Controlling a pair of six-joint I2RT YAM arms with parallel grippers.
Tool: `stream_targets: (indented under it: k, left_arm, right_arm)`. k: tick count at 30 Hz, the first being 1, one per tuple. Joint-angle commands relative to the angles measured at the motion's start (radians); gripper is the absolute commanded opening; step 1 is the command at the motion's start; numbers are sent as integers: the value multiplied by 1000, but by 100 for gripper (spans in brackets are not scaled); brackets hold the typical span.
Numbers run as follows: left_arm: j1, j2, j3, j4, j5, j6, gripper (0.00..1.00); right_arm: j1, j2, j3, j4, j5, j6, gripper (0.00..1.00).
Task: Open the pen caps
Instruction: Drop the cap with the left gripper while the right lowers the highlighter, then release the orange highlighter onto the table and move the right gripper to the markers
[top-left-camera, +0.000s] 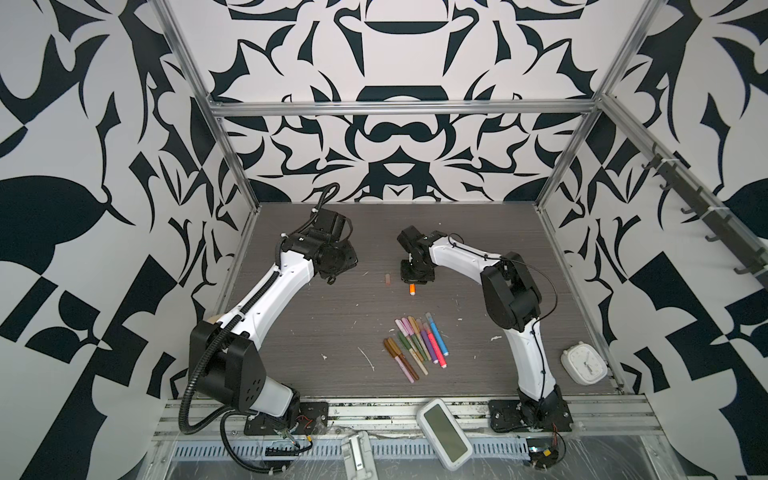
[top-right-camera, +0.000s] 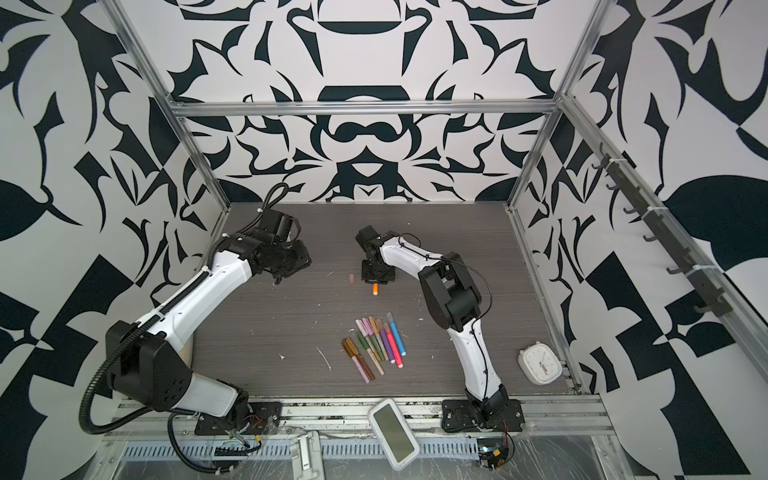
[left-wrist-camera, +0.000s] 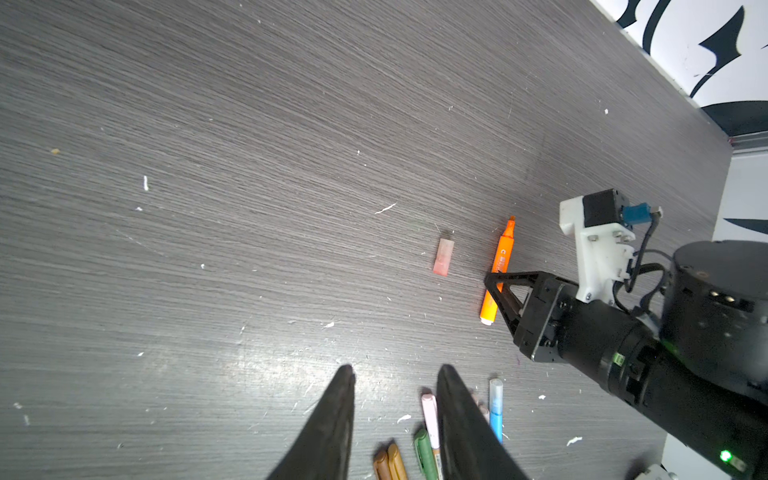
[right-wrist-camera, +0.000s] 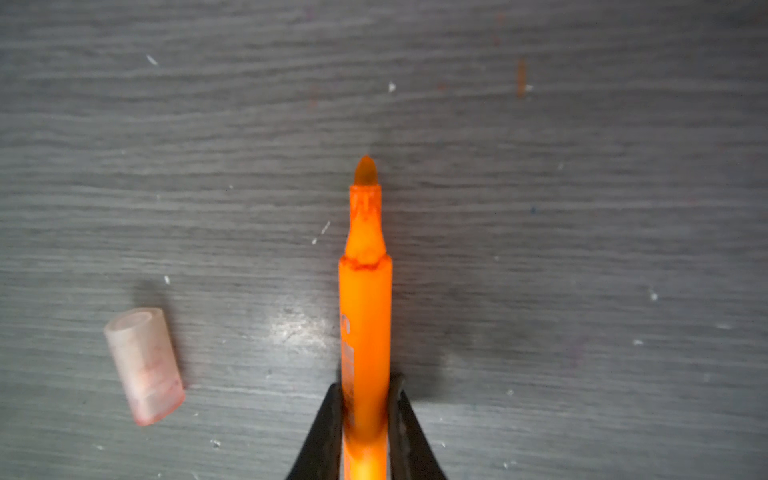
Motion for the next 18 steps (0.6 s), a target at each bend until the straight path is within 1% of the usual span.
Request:
stream_targets:
  k: [1, 4, 7, 9, 14, 18]
  left_arm:
    - [4, 1, -2, -1, 9, -17, 36]
    - [3, 2, 0, -1, 11, -19, 36]
    - [3, -8, -2, 5, 28, -8, 36]
    - [4, -22, -8, 14, 26, 6, 35]
    - [3, -77, -44, 47, 10, 2, 36]
    - [4, -121, -72, 86, 3, -32, 36]
  right_arm:
    - [1, -33, -18, -25, 0, -12, 30]
    - [1, -39, -17, -25, -7, -23, 36]
    - [2, -53, -12, -25, -5, -46, 39]
    - [1, -77, -16, -29, 10, -66, 40]
    - [2, -192, -66, -26, 53, -158, 40]
    - [6, -330, -190, -6, 121, -228, 39]
